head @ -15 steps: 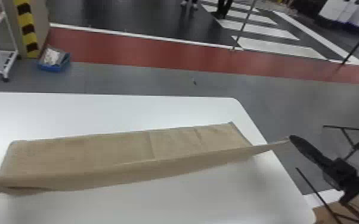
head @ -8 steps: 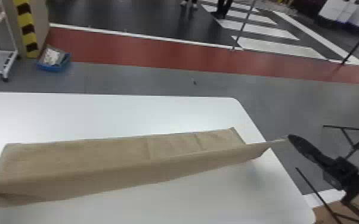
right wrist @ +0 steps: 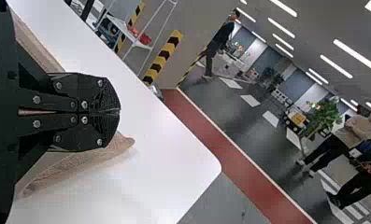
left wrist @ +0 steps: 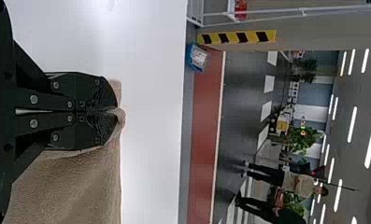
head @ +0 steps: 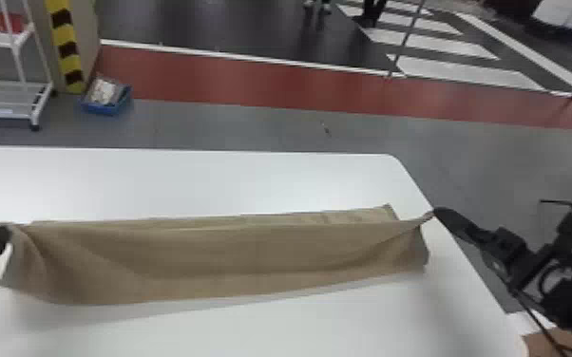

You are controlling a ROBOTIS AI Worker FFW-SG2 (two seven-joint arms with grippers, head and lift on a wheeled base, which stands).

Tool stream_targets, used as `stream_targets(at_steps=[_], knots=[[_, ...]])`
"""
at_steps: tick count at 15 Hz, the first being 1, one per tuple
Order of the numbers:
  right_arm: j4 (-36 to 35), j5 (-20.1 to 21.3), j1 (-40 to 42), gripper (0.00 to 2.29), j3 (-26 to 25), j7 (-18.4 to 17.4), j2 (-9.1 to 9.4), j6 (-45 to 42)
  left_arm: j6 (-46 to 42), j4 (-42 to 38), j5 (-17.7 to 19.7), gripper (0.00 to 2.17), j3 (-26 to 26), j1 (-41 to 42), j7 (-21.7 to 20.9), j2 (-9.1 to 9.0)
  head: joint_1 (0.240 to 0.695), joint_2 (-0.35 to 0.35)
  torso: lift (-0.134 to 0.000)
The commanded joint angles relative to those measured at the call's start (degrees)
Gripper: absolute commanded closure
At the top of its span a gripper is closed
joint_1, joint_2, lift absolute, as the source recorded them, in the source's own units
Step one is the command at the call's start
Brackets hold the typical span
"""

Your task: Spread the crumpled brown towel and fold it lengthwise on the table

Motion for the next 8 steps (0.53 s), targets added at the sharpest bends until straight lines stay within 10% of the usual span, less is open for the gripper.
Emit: stream_targets(at_steps=[1, 8], knots=[[6.27, 2.91, -4.98, 1.45, 3.97, -0.65, -0.51, -6.10, 1.13, 2.84, -1.68, 1.43, -2.10, -3.85, 0.47, 0.12, 0.695, -0.292, -0.125], [8.73, 4.06, -9.82, 1.45, 7.84, -3.19, -0.43, -11.37, 6.41, 10.83, -3.96, 1.43, -5.17, -13.78, 0.30, 0.56, 0.695, -0.272, -0.125]])
